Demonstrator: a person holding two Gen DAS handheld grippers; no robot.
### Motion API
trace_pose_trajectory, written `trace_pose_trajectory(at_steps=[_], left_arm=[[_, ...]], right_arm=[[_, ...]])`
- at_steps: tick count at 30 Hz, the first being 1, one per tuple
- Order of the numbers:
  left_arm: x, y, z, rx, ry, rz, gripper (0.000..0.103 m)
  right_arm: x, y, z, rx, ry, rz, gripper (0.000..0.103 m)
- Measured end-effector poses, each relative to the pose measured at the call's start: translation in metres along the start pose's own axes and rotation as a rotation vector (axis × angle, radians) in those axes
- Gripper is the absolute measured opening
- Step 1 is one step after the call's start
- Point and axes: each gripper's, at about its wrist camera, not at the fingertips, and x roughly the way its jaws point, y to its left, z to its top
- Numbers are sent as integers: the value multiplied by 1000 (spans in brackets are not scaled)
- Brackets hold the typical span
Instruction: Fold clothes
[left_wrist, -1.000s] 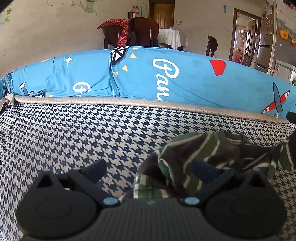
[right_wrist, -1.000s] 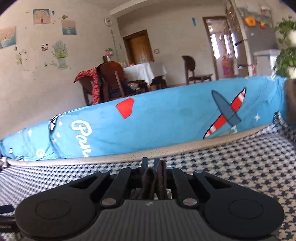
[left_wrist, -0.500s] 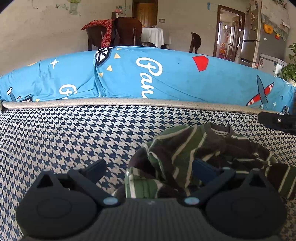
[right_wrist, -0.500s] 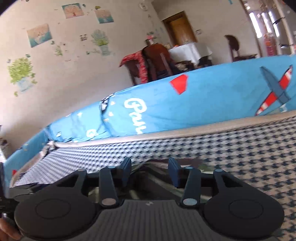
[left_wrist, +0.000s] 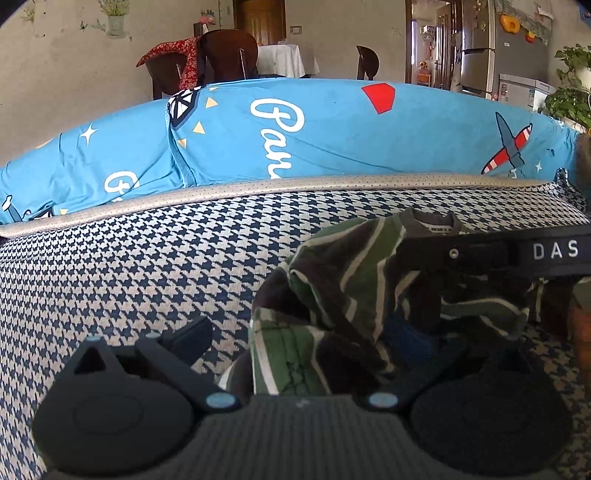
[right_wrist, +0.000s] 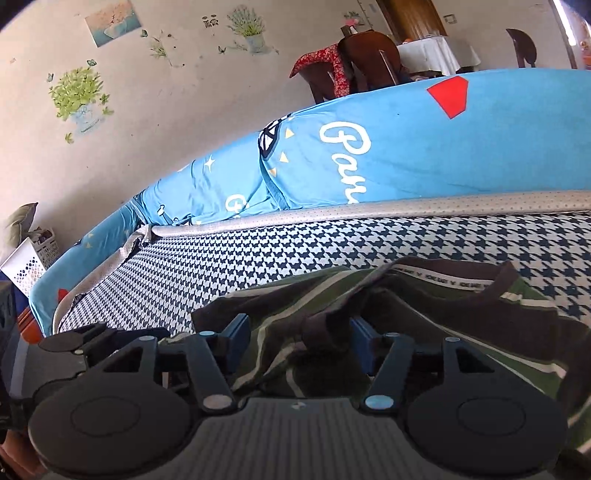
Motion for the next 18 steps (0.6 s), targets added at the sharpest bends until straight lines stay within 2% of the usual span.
trace_pose_trajectory(at_steps=[1,2,3,4,8,14,18], left_arm=[[1,0,0,1,4,6,103],[2,0,0,1,8,11,103],[3,-1,0,1,11,13,103],[3,-1,0,0,13,15,103],[8,-4,3,0,19,27,103],[16,-7,13,-17,14,41,103],[22,-11,20,-14,21,68,103]], right_arm=[[3,1,0,-12,4,-7,49],[6,3,-1,-24,8,-13,32],[9,4,-1,-36,11,-20,24],[11,4,-1,-45,10,-24,21],[6,3,7,-30,-56,-19,16],[-14,-2,34,50,-211,1,16],[-20,-2,46,76,-264,13,16]])
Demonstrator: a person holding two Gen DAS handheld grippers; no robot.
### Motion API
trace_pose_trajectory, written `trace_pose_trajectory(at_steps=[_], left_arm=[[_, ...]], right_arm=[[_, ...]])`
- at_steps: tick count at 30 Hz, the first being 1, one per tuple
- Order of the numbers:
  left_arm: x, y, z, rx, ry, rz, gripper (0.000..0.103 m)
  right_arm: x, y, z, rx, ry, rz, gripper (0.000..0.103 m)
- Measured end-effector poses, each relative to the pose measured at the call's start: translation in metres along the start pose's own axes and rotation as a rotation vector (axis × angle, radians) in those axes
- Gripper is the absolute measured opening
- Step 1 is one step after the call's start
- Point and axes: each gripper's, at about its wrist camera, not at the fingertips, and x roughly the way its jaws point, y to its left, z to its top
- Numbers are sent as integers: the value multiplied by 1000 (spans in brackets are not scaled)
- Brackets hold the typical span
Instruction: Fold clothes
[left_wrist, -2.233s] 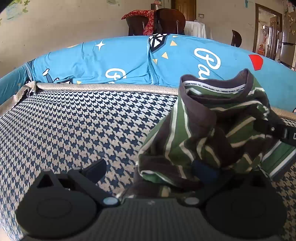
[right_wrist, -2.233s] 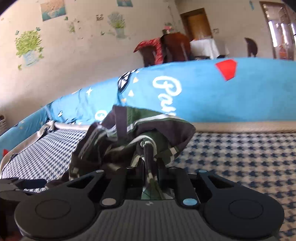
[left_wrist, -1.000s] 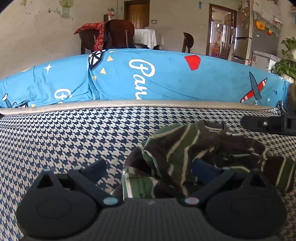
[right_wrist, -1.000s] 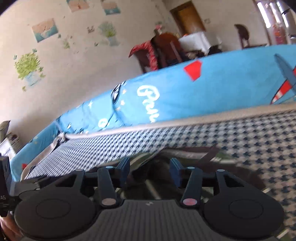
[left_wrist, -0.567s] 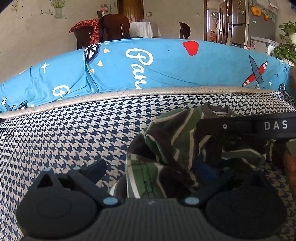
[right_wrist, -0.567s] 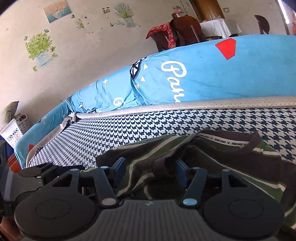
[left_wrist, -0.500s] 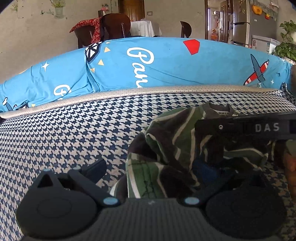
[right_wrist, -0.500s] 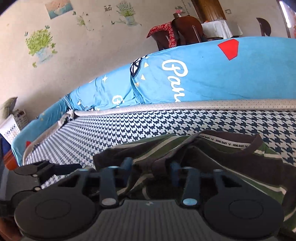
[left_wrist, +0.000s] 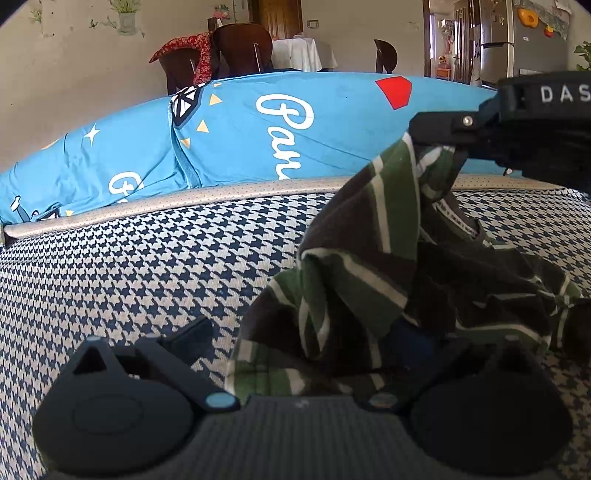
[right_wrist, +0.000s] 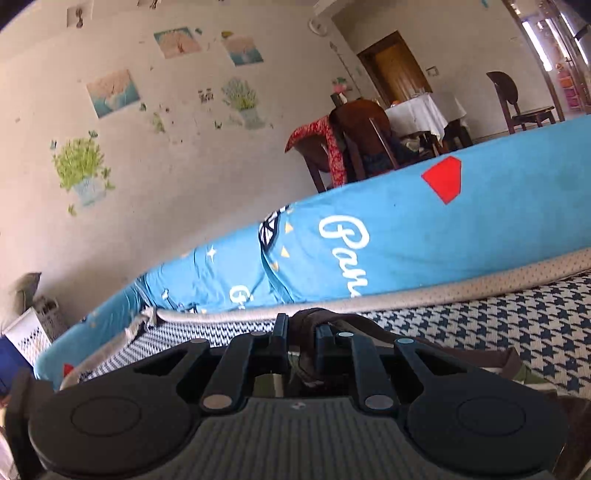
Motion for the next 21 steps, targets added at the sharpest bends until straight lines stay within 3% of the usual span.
trace_pose_trajectory(at_steps=[16,21], left_arm=[[30,-1,16,-27,36,59,103],[35,-1,16,-32,49,58,103]], right_arm=[[11,-9,-5,-2,23,-47,16],[18,-17,-12,25,77,-86,23]])
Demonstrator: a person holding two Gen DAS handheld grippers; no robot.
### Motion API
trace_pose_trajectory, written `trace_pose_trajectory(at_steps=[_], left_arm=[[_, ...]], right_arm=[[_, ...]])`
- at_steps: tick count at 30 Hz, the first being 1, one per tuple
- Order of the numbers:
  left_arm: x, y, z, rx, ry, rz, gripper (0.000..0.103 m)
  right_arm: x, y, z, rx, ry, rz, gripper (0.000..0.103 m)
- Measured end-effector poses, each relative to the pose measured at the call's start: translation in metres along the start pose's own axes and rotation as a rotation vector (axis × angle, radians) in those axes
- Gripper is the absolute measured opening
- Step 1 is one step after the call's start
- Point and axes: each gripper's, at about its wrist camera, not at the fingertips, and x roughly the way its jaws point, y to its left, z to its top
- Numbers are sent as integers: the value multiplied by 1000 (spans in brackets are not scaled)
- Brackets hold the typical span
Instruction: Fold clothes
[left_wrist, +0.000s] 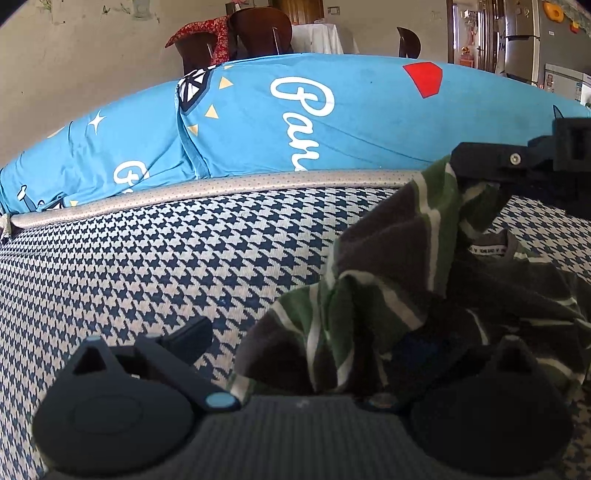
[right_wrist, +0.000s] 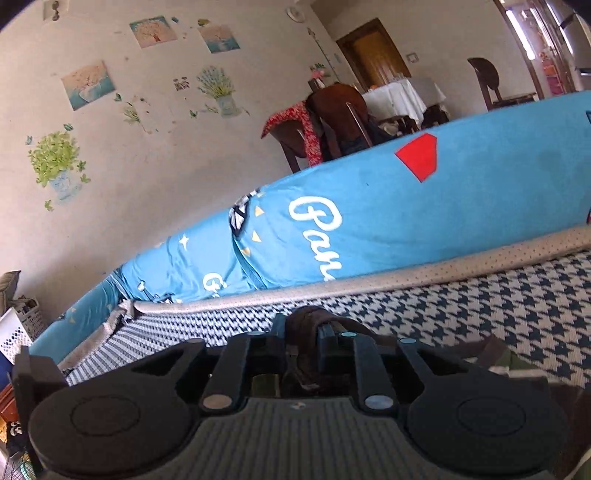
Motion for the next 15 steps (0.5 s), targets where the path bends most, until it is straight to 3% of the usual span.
trace_pose_trajectory(at_steps=[4,15], left_arm=[[2,1,0,-4,5,-5,103],[5,4,-1,-14,10,-11,103]], right_arm=[[1,-8,-2,42,11,-27,58],[-9,-24,2,82,-10,-99,63]])
